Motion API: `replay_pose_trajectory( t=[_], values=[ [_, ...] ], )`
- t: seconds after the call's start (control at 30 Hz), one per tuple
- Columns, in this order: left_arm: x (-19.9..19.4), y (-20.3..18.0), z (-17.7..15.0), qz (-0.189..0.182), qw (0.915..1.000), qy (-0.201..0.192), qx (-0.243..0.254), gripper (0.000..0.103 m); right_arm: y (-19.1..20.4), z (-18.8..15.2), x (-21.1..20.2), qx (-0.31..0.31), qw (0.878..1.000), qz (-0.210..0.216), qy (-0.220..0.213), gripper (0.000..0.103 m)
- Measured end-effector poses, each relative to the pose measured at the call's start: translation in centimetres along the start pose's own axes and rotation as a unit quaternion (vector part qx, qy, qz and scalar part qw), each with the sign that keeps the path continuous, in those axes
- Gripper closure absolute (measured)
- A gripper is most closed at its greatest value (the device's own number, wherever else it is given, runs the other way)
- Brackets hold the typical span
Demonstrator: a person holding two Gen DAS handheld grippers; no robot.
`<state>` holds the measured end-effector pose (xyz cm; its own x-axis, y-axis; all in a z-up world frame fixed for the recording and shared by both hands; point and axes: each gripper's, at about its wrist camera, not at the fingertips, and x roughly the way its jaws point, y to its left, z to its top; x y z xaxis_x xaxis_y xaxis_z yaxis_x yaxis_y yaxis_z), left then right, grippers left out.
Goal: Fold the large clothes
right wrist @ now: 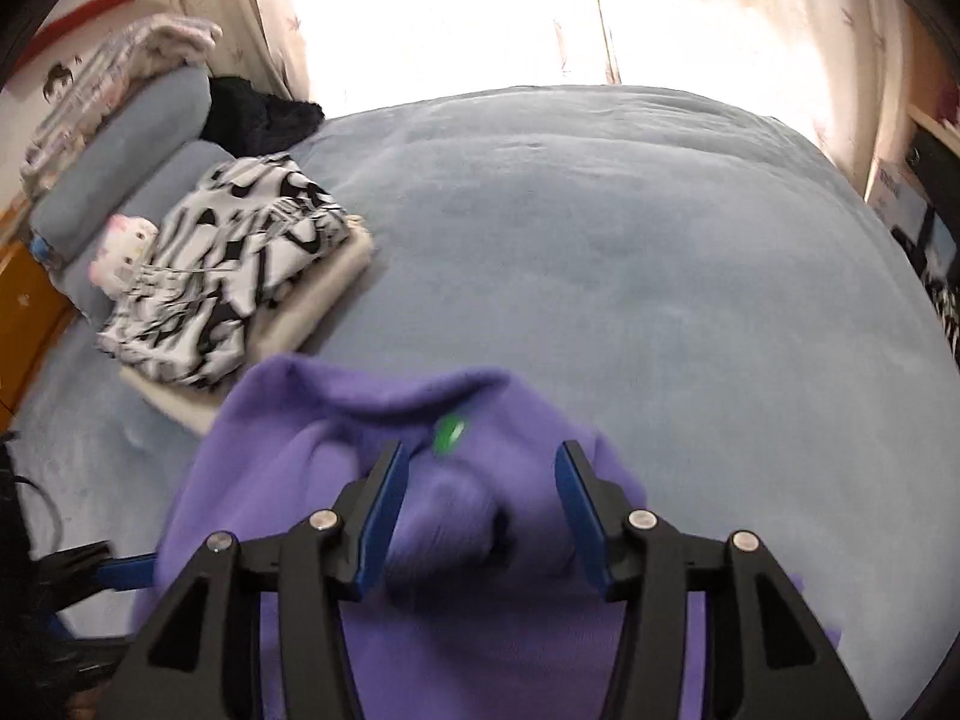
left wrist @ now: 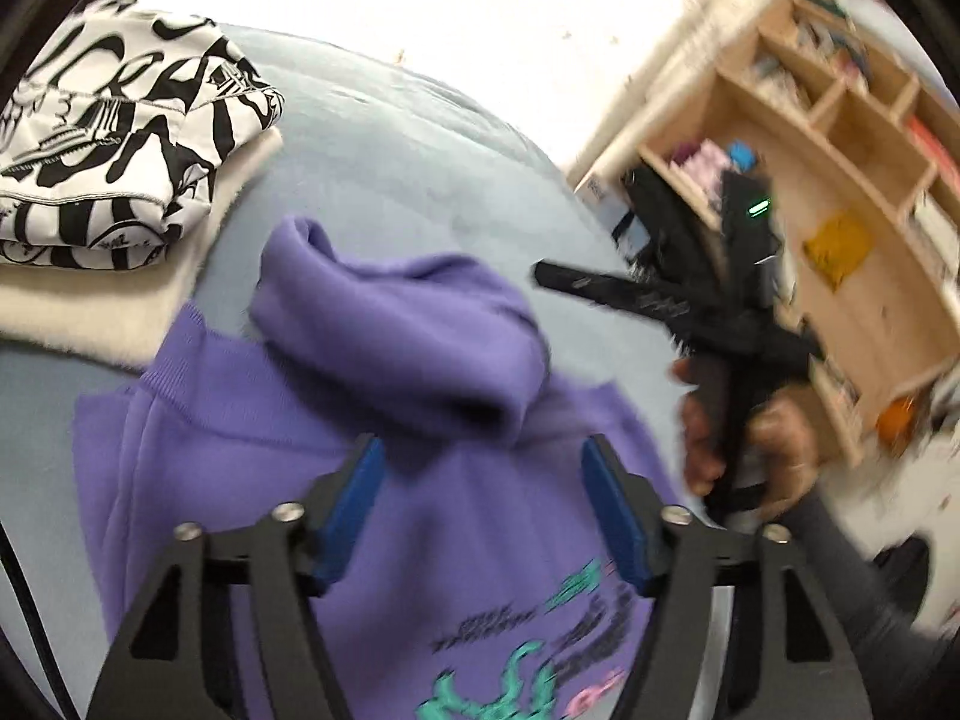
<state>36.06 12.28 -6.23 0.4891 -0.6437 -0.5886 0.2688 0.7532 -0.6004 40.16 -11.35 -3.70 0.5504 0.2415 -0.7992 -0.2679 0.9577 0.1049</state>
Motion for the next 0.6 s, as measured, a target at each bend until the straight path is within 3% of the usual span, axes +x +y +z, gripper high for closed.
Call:
replay_pose_trajectory(
  t=[0.13,0.4,0.47,0.53,0.57,0.6],
  values=[
    [0.7,0.1,2.1,-0.024,0.9992,0.005,-0.033,0.027,-0.1,2.4,4.6,-0.047,0.998,-0.007,0.052,0.052],
    [6.3,0.6,4.8,0.030,0.9950,0.054,-0.078,0.027,-0.5,4.3,10.1,-0.078,0.989,0.014,0.122,0.052],
    [7.0,0.8,4.9,0.032,0.9944,0.059,-0.083,0.039,-0.4,4.4,11.0,-0.080,0.987,0.021,0.135,0.052],
    [7.7,0.9,4.8,0.041,0.9942,0.063,-0.076,0.064,0.1,4.4,11.9,-0.089,0.984,0.027,0.150,0.053],
    [8.0,0.8,4.9,0.050,0.9941,0.066,-0.070,0.069,0.2,4.4,12.1,-0.092,0.984,0.028,0.152,0.069],
    [8.2,0.6,4.9,0.061,0.9941,0.066,-0.061,0.078,0.5,4.2,12.3,-0.098,0.982,0.027,0.158,0.093]
  ],
)
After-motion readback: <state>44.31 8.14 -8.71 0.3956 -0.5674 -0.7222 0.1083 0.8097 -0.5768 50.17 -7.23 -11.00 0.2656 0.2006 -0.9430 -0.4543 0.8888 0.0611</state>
